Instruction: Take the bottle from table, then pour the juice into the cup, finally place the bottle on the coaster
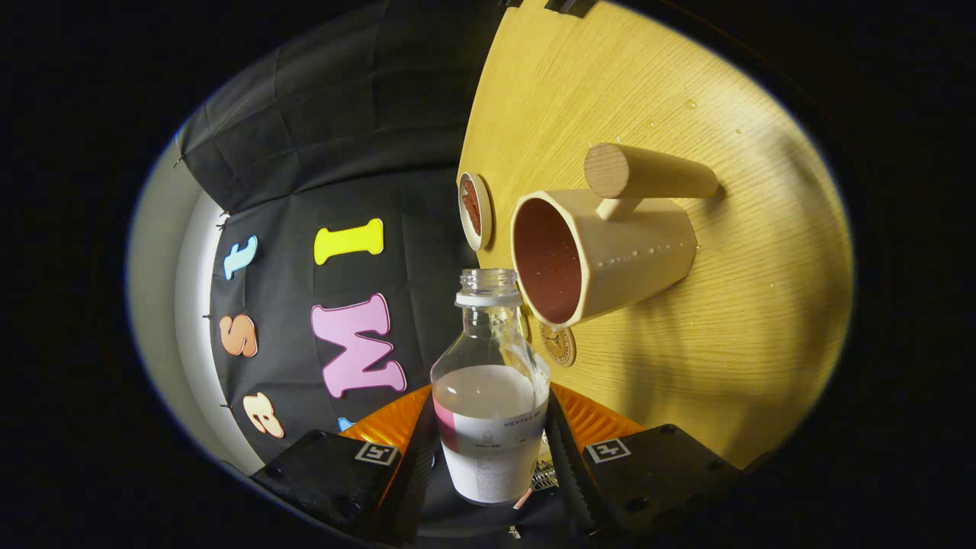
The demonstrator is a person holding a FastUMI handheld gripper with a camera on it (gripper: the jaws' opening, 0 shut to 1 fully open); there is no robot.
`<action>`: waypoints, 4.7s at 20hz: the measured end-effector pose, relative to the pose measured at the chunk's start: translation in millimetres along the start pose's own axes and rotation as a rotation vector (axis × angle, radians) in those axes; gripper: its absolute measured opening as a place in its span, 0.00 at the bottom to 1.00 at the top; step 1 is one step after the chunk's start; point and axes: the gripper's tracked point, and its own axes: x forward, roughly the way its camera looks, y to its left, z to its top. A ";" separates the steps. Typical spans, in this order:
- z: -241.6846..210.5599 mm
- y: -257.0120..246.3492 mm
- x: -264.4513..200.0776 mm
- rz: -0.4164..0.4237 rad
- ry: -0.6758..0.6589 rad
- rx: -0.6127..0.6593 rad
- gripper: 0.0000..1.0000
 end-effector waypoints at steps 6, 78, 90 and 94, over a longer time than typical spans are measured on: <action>0.1 0.9 -0.8 0.008 -0.009 0.045 0.74; 4.5 59.1 6.6 0.039 -0.204 0.208 0.74; 3.3 41.0 -36.9 -0.230 -0.346 -1.012 0.74; -13.7 88.9 -32.0 -0.158 -0.430 -1.373 0.74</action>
